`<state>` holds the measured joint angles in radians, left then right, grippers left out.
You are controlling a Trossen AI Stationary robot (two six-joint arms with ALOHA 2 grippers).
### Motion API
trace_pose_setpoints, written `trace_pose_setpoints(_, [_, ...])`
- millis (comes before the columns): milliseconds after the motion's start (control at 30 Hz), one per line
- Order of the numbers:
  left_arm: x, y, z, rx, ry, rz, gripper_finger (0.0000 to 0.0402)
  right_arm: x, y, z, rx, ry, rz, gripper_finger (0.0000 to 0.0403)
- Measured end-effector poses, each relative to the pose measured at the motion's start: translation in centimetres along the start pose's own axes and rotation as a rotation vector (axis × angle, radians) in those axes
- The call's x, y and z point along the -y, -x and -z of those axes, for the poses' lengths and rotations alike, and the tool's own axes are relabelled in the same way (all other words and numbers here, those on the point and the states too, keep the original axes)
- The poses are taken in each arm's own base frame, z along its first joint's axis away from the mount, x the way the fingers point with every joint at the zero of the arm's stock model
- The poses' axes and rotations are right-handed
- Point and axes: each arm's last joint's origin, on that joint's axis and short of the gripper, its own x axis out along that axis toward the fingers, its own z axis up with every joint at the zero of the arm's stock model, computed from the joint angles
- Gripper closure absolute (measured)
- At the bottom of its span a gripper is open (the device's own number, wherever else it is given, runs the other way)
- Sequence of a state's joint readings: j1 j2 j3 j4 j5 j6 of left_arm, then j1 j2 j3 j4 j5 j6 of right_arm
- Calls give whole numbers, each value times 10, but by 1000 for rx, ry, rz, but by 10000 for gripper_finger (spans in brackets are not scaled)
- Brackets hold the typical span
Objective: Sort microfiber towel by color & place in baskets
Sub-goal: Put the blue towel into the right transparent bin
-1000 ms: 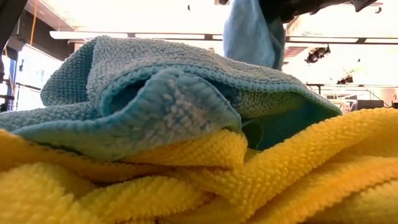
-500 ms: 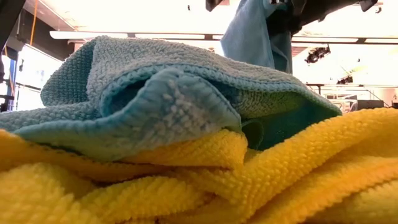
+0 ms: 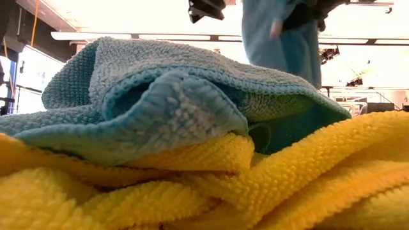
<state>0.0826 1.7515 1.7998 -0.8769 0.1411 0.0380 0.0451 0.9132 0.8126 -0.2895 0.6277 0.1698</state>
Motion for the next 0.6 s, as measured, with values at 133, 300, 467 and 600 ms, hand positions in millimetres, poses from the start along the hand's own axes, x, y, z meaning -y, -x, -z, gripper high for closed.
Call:
trace_pose_setpoints(133, [4, 2, 31, 61, 0, 1, 291, 21, 13, -16, -73, 3, 201, 402])
trace_pose_setpoints(300, [7, 15, 84, 183, 84, -18, 291, 45, 25, -37, -117, -6, 373, 402])
trace_pose_setpoints(467, [11, 28, 138, 317, 185, -94, 291, 63, 36, -56, -91, -39, 506, 402])
trace_pose_setpoints(600, [18, 34, 176, 408, 252, -96, 291, 69, 39, -58, -122, -125, 464, 403])
